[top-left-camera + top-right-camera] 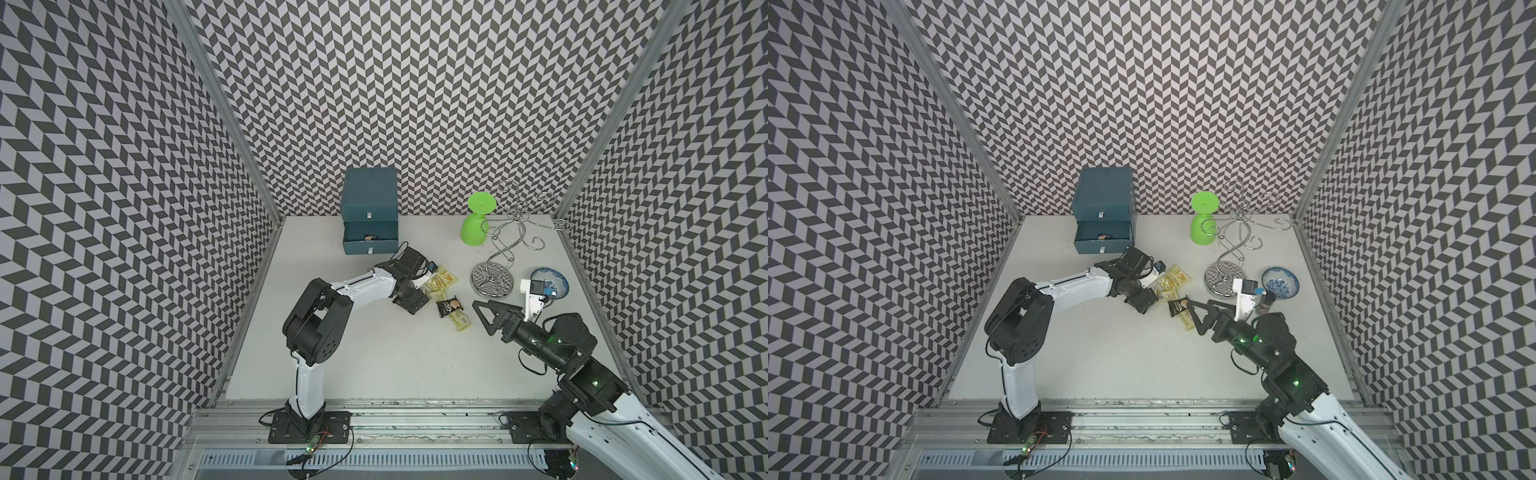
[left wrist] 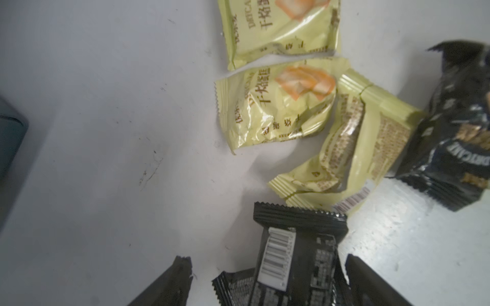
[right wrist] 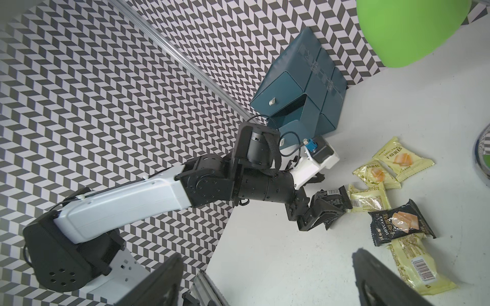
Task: Place the cookies into the drawer by color
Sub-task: Pick up the cookie at the center of the board.
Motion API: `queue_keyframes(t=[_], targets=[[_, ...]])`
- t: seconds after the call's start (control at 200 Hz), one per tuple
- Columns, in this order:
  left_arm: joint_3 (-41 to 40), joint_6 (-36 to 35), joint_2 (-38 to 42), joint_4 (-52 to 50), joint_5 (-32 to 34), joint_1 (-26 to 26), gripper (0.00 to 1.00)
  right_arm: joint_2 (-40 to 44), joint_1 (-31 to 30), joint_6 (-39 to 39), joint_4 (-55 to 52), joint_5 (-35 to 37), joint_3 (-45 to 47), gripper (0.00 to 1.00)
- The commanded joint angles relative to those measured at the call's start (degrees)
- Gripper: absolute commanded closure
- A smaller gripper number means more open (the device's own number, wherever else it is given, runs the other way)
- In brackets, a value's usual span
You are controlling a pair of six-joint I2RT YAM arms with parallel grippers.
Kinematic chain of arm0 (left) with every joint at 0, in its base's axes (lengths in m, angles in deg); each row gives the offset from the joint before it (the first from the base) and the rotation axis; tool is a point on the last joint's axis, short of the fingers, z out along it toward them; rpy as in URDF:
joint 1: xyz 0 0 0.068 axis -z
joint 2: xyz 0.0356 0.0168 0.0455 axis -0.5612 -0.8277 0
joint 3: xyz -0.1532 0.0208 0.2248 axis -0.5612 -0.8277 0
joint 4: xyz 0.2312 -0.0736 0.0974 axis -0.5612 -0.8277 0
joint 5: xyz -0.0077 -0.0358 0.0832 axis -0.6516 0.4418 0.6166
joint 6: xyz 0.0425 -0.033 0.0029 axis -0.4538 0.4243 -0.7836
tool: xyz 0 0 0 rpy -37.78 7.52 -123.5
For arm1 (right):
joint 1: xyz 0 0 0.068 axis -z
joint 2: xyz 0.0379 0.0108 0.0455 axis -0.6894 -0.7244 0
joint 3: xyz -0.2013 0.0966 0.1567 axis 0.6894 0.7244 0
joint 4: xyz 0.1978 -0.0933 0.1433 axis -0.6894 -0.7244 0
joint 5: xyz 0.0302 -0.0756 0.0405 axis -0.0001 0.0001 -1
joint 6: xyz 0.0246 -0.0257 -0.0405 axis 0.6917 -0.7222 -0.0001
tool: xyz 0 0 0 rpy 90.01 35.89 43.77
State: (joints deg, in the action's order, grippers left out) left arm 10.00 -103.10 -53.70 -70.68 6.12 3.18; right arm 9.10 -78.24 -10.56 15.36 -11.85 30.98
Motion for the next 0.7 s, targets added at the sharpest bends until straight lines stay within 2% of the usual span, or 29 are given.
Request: queue_keyframes(t=[0.0,0.08,0.145,0.18,0.361,0.466,0.596,0.696], targets=[[0.4,-0.3,0.4,1.1,1.1,0.8,0.19,1.4,-0.3,-0.2,0.5,1.4,0.8,0.01],[0.0,-0.1,0.3,0.5,1.5,1.0,0.27,1.8,-0.3,-0.1,0.8,1.7,1.1,0.01],[-1.1,0.1,0.8,0.7,2.4,1.3,0.4,1.7,-0.2,0.0,0.8,1.6,0.9,0.0],[-1.6,0.1,1.1,0.9,2.5,1.5,0.44,1.7,-0.3,0.0,0.9,1.6,0.8,0.0],[-2.4,1.1,1.6,0.7,2.5,1.9,0.47,1.6,-0.3,-0.3,0.3,1.5,0.5,0.01],[-2.0,1.8,1.9,0.4,2.3,2.0,0.52,1.9,-0.3,-0.2,0.0,1.7,0.6,0.0],[-2.4,2.7,4.3,1.5,0.8,2.0,0.64,2.4,-0.3,-0.2,-0.1,2.1,0.7,0.0],[-2.4,3.4,5.8,1.5,0.6,1.9,0.65,2.4,-0.2,-0.1,0.1,2.2,1.0,0.0]])
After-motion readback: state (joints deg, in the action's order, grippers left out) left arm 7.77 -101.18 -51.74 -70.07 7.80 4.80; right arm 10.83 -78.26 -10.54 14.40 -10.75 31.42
